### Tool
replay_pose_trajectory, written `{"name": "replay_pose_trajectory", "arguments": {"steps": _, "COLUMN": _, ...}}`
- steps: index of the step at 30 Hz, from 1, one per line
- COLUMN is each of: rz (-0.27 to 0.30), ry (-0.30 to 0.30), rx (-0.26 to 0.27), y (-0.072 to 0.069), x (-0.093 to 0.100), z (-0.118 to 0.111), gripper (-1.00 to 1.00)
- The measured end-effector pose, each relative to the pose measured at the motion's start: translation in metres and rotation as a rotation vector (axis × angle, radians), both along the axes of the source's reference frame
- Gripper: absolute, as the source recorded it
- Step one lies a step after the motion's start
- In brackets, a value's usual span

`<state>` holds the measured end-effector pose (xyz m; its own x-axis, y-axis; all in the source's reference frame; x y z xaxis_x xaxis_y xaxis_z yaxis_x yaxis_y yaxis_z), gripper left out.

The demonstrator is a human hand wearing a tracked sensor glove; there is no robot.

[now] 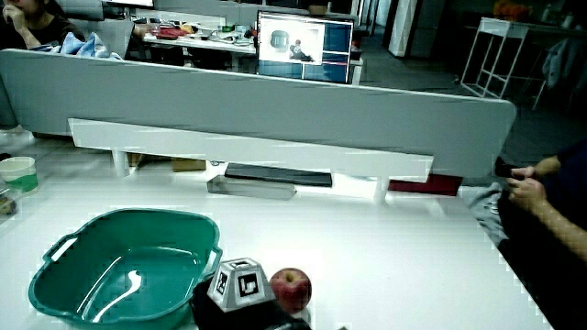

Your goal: Pick apple from desk

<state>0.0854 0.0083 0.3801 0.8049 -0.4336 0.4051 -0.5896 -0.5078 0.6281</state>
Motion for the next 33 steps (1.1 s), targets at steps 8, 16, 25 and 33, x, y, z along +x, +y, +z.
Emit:
{"name": "replay_pose_trajectory", "arguments": {"steps": 8, "rz": 0.084, "ry": 0.060, "rx": 0.035, "y": -0.028, "x": 0.015, "z": 0.012, "gripper": 0.00}}
{"name": "replay_pose_trajectory", "arguments": {"steps": 16, "rz": 0.176, "ry": 0.140, "rx": 0.052, "y": -0.055, "x": 0.036, "z": 0.035, "gripper": 0.00}}
{"name": "replay_pose_trajectory", "arguments": {"steps": 25, "rz": 0.272, "ry": 0.165, "rx": -0.012, "y": -0.079, "x": 0.056, "z": 0.057, "gripper": 0.00}}
{"name": "replay_pose_trajectory", "arguments": {"steps": 33, "rz": 0.331, "ry": 0.187, "rx": -0.069, "y": -0.092, "x": 0.075, "z": 0.077, "gripper": 0.00}}
